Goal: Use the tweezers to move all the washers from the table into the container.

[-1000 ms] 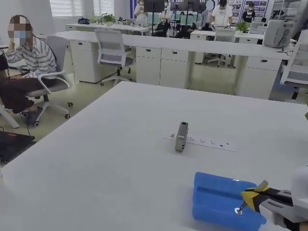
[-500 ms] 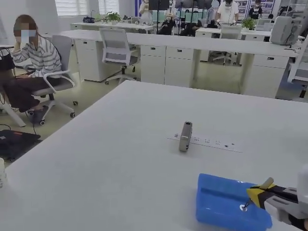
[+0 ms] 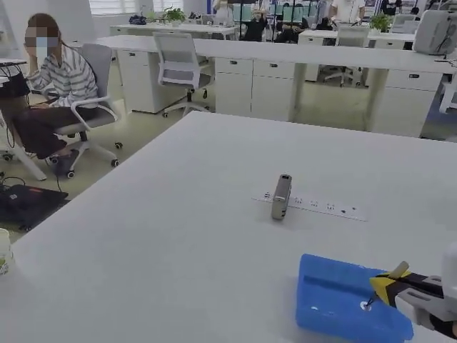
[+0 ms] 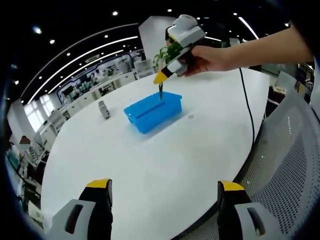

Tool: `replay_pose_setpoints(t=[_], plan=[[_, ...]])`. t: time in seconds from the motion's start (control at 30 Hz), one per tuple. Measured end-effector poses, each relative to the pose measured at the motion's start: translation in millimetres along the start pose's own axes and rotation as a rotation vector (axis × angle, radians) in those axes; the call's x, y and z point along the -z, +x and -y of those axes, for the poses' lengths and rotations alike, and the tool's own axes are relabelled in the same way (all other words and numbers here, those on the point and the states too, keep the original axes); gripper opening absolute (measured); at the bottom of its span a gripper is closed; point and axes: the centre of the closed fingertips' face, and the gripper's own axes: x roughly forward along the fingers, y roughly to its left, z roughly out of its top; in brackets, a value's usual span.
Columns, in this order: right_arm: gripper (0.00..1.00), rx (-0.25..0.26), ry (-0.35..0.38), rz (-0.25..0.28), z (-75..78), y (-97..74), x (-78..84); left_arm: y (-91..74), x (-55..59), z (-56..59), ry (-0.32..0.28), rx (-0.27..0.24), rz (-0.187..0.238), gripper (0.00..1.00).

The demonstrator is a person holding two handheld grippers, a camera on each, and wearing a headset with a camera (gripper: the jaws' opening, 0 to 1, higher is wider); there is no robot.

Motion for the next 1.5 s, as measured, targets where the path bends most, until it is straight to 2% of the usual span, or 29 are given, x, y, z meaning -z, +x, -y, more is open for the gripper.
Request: replay_pose_setpoints(t=[0.27,0.37,0.73,1.33,1.37,1.5], plan=[[0.01,0.001,0.009,-0.028,2.8,9.1,11.8,-0.2,-1.0,-5.0,-0.001,-0.026,0.006,0.9],[0.01,0.003,0.011,-0.037,6.5,12.8,17.0,0.6,1.3,-3.3,-0.019,-0.012,-0.006,0.88],[0.01,-0.006,0.008,-0.077,11.8,25.0,32.2,1.0,3.0,-3.5,-0.022,-0.015,-0.016,0.88],[0.01,-0.021,0.027,-0.106,2.8,29.5,46.8,2.8,7.7,2.1,-0.021,0.016,-0.045,0.86],[0.01,-0.02,0.03,-0.092,3.0,29.5,45.0,2.9,7.8,2.3,-0.022,0.017,-0.045,0.86],[0.01,-0.02,0.033,-0.1,3.1,28.9,46.0,2.8,8.4,2.9,-0.019,0.019,-0.05,0.86]])
